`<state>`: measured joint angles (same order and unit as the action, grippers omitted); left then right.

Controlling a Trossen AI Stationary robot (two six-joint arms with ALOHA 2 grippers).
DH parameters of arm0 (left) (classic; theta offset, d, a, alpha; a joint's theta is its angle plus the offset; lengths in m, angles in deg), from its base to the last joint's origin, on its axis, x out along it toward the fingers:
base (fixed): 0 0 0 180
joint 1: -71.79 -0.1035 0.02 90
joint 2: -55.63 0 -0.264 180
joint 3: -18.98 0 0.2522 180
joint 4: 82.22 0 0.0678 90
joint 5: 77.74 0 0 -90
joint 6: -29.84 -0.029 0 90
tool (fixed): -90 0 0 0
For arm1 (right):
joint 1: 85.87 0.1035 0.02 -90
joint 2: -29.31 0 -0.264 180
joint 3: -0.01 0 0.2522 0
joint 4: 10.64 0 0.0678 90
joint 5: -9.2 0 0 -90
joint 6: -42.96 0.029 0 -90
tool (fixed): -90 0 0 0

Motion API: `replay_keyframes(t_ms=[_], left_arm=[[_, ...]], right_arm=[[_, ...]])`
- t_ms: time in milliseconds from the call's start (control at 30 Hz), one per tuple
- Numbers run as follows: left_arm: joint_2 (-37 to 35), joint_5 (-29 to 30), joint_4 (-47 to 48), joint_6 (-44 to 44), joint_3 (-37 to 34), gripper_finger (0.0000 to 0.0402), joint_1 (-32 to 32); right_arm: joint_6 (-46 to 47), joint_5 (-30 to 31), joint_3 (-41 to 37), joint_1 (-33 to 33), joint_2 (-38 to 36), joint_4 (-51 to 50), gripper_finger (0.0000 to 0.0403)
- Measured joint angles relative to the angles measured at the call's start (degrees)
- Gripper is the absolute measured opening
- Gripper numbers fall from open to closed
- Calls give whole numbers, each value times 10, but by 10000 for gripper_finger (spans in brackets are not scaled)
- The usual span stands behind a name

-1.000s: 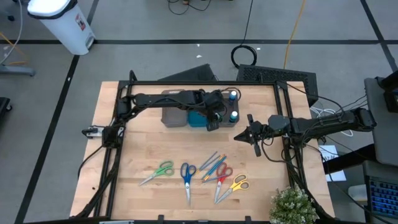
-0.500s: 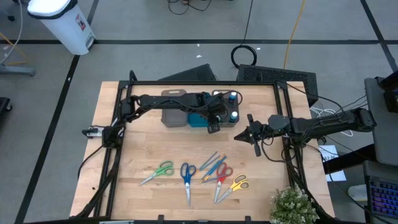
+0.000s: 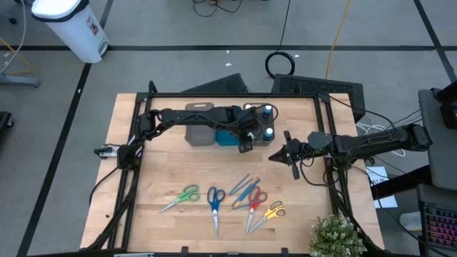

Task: Pick & Place Paint Supplies
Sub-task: Put the green coloring bottle into the right gray bin, then put the green scissors into the left gray bin

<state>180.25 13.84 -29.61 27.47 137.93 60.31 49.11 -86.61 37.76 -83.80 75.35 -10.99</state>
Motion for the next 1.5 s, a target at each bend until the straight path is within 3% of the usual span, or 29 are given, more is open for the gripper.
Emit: replay_keyframes(t_ms=[433, 833, 1133, 1500], left_arm=[[-9, 0, 12, -3, 0, 200, 0], [-159, -1, 108, 10, -1, 196, 10], [-247, 0, 104, -2, -1, 191, 76], [-259, 14, 83, 4, -1, 191, 181]], right_arm=[[0, 0, 0, 0, 0, 0, 0], [1, 0, 0, -1, 0, -1, 0], [12, -2, 0, -1, 0, -21, 0], [21, -2, 0, -1, 0, -20, 0]])
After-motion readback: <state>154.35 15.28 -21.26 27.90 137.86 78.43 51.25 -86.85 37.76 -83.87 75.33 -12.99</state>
